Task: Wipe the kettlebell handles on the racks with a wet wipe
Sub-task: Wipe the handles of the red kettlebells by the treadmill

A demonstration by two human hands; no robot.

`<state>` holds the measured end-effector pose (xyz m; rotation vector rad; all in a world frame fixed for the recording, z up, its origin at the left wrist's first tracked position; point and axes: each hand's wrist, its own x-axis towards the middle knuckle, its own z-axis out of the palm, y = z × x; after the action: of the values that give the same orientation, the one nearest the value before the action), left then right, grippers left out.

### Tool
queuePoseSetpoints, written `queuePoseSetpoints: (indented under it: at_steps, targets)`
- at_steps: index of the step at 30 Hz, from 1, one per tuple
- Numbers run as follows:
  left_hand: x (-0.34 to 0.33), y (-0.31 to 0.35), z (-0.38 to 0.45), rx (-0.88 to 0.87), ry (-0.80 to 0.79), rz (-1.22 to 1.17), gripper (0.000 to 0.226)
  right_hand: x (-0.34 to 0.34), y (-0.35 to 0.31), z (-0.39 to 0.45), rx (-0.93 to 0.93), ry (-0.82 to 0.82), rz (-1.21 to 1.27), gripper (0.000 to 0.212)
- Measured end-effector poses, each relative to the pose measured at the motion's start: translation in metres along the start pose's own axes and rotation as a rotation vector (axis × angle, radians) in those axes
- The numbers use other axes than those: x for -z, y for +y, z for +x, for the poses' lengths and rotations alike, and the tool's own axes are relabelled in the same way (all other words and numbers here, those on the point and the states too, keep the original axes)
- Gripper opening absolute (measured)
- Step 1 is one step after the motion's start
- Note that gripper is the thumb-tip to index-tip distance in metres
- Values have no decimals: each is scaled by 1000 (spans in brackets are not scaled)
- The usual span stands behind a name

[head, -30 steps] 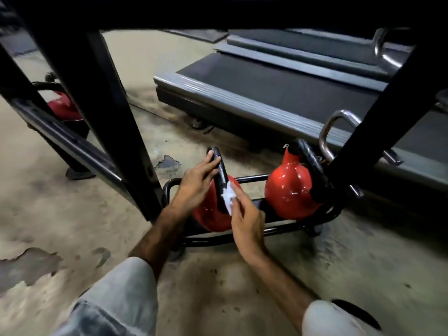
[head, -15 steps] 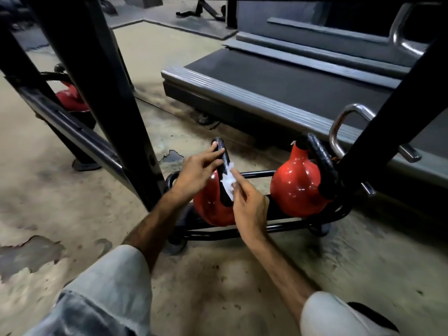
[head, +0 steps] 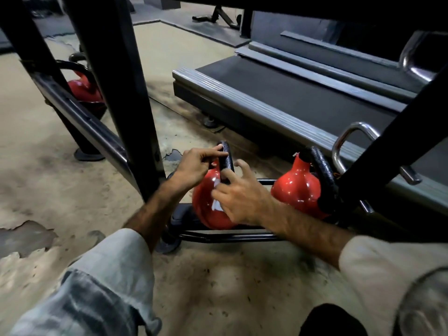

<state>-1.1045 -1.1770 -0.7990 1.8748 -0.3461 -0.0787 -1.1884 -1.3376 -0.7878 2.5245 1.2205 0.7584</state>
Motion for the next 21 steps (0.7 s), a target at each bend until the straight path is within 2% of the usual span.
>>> queuePoseSetpoints:
  at_steps: [2, 4, 7, 10, 14, 18, 21]
  targets:
    - [2, 3, 0, -9, -8, 31, 45, 6, 8, 21, -6, -127, -78, 12]
    - [4, 5, -2, -14, -10, 72, 46, 9, 10, 29, 48, -236, -111, 16]
    - [6, 6, -5, -45, -25, 110, 49, 12, 9, 25, 236, -325, -131, 18]
    - [6, -3, 0, -53, -13, 126, 45, 15, 24, 38, 230, -381, -147, 17]
    - [8, -4, -1, -56, -7, 207, 46, 18, 22, 49, 258, -427, -133, 16]
    - [8, 3, -3, -103, -34, 233, 47, 25, 13, 25, 317, -381, -56, 20]
    - [8, 2, -2, -90, -28, 210, 44, 23, 17, 21, 277, -353, -66, 17]
